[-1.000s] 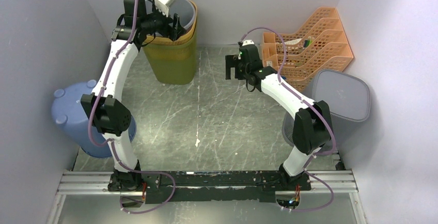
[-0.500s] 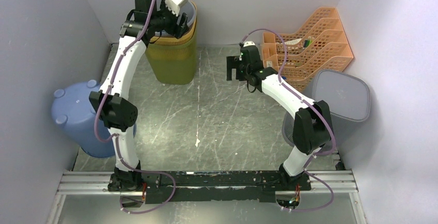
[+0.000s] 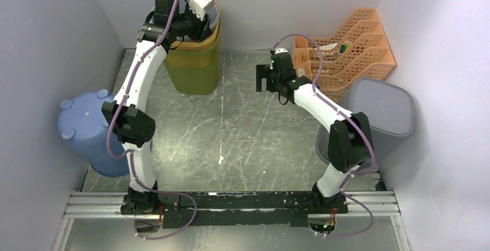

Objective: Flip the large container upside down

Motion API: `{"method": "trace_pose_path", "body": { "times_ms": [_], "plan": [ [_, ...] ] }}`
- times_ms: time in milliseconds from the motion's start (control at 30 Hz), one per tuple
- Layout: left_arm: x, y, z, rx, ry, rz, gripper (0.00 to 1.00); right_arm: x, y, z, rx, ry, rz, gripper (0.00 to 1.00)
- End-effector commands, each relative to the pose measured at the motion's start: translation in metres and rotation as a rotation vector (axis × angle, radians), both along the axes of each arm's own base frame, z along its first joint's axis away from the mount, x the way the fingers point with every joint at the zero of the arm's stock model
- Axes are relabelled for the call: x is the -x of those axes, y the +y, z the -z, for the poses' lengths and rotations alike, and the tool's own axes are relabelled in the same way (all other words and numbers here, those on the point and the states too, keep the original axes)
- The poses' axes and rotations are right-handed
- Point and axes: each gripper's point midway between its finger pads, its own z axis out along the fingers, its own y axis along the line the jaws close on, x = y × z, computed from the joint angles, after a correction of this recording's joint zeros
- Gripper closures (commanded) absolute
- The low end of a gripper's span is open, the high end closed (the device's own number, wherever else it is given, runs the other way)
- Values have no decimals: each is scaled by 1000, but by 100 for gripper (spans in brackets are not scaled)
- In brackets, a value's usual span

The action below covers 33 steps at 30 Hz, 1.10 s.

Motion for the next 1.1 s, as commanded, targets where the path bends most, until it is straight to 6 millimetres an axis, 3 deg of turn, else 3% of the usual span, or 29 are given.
{"method": "trace_pose_path", "body": {
  "times_ms": [0, 33, 100, 300, 400, 500, 633, 800, 900, 1067],
  "plan": [
    [1, 35, 98, -172, 243, -83, 53, -1, -2, -13, -25, -37, 5, 0],
    [1, 35, 99, -175, 247, -85, 60, -1, -3, -13, -25, -36, 5, 0],
    [0, 37, 103, -178, 251, -99, 91, -1, -3, -13, -23, -39, 6, 0],
    [0, 41, 107, -178, 263, -130, 93, 3, -6, -11, -24, -36, 12, 0],
    [-9, 43, 91, -149, 221, -181, 93, 4, -7, -9, -25, -32, 13, 0],
    [-17, 44, 52, -76, 108, -227, 93, 4, -7, -7, -27, -26, 13, 0],
    [-18, 53, -39, 60, -133, -312, 93, 6, -9, -7, -29, -30, 18, 0],
    [5, 69, -141, 195, -396, -377, 93, 8, -9, -6, -30, -27, 18, 0],
    [25, 77, -175, 248, -494, -395, 93, 9, -10, -6, -35, -30, 21, 0],
    [55, 80, -213, 302, -567, -385, 93, 9, -8, -4, -44, -24, 17, 0]
  ]
}}
